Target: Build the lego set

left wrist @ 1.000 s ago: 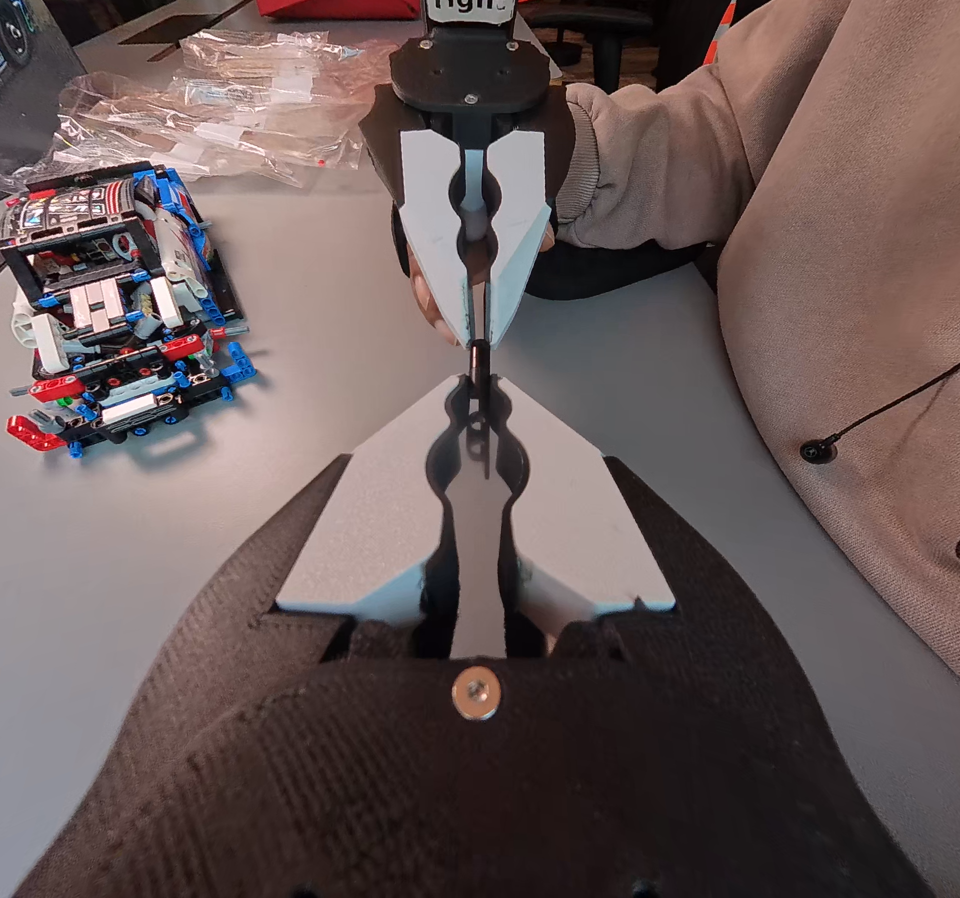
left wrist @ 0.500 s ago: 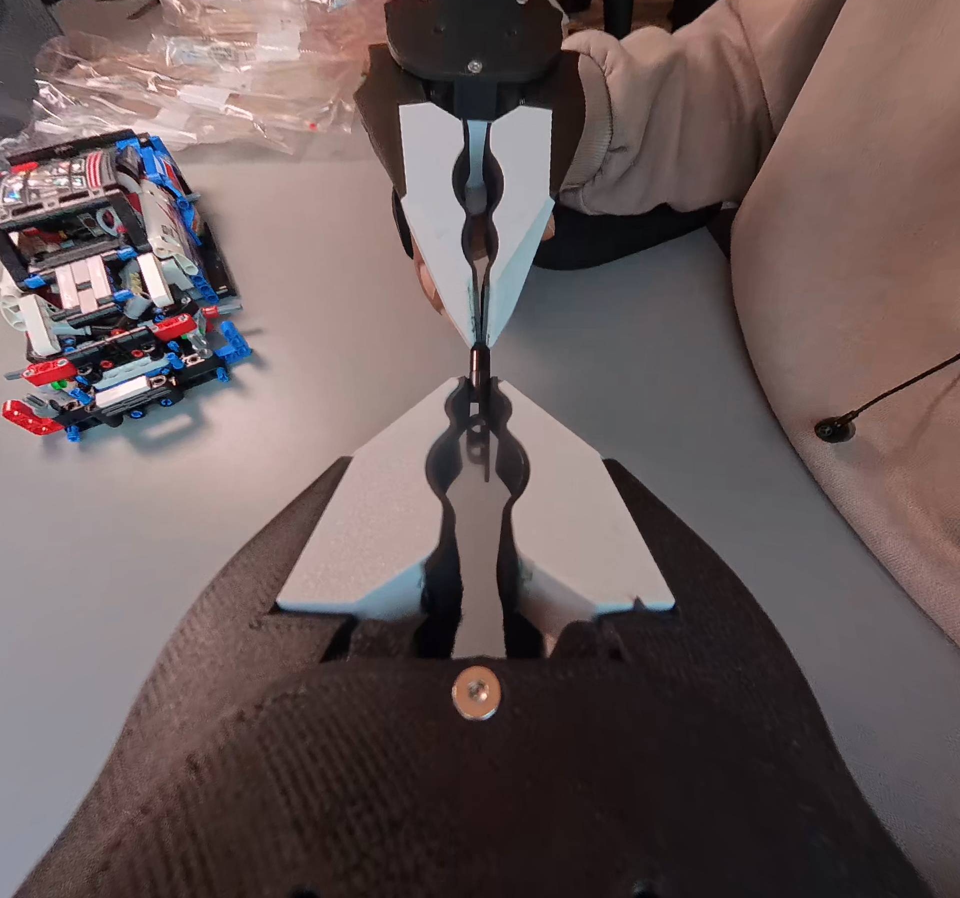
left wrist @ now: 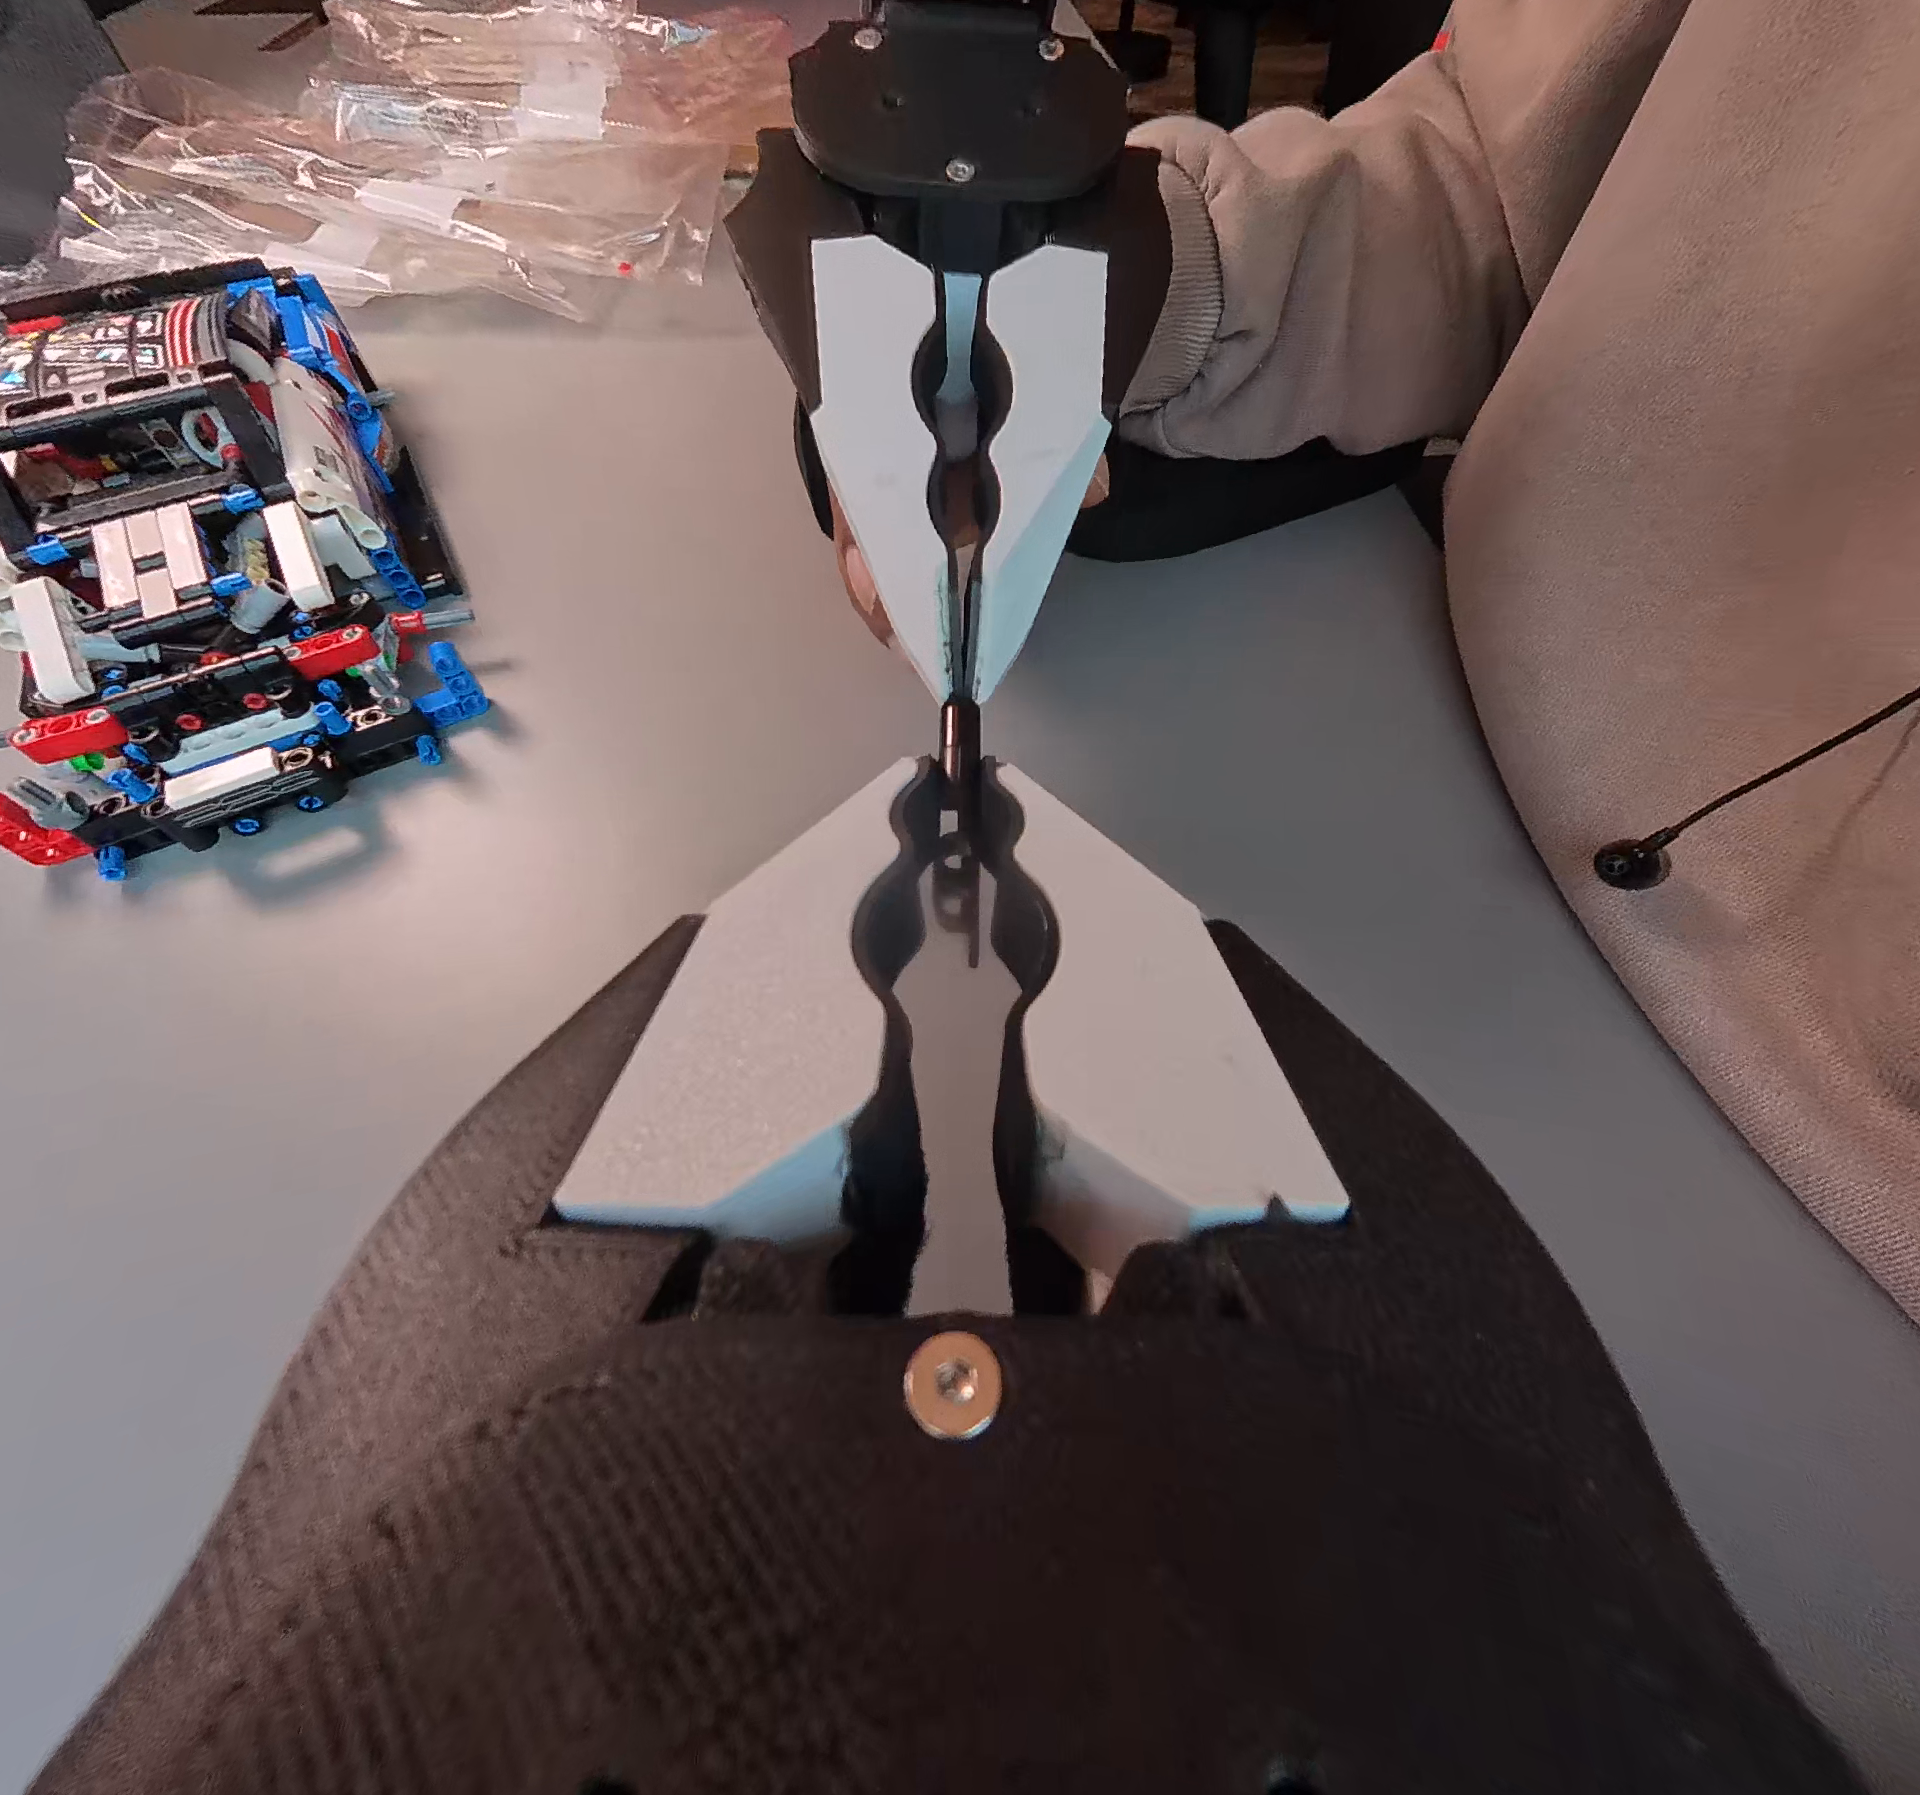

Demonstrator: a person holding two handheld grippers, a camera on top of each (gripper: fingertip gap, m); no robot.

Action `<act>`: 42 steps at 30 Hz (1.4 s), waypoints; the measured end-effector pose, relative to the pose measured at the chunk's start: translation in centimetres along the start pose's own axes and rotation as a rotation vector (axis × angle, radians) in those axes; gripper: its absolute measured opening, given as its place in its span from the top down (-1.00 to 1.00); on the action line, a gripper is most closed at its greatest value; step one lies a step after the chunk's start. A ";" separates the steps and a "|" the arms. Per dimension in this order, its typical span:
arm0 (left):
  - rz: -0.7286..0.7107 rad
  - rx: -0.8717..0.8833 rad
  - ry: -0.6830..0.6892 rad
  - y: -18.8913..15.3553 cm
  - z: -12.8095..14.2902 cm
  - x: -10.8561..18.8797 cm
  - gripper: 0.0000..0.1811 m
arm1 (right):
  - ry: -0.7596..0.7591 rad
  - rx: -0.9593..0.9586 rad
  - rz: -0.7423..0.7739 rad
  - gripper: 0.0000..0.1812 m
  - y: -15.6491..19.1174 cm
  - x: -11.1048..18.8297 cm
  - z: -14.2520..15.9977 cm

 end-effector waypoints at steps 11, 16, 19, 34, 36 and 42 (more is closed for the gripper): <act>0.155 0.431 -0.241 2.3 -0.6 1.1 0.95 | -0.174 -0.023 0.093 0.91 -1.4 1.2 -1.2; 0.316 0.738 -0.318 2.6 0.1 0.8 0.95 | -0.156 0.058 0.111 0.80 -1.1 1.3 -1.2; 0.380 0.811 -0.311 2.3 0.4 0.3 0.95 | -0.142 0.093 0.096 0.79 -0.5 0.9 -1.4; 0.306 0.654 -0.344 1.7 -0.8 0.4 0.64 | -0.236 -0.090 0.038 0.92 -1.2 1.8 -2.0; 0.158 0.476 -0.300 1.7 -1.1 0.7 0.58 | -0.293 -0.204 0.027 0.92 -2.0 2.2 -2.0; -0.173 0.077 -0.204 1.1 -1.9 0.9 0.58 | -0.353 -0.332 -0.015 0.93 -2.7 2.1 -1.5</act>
Point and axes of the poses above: each gripper's, where its closed fingertips meet, x back along the fingers, z out of its underside, y = z × x across the jaws, the point moved 8 cm from there along x, back along the fingers
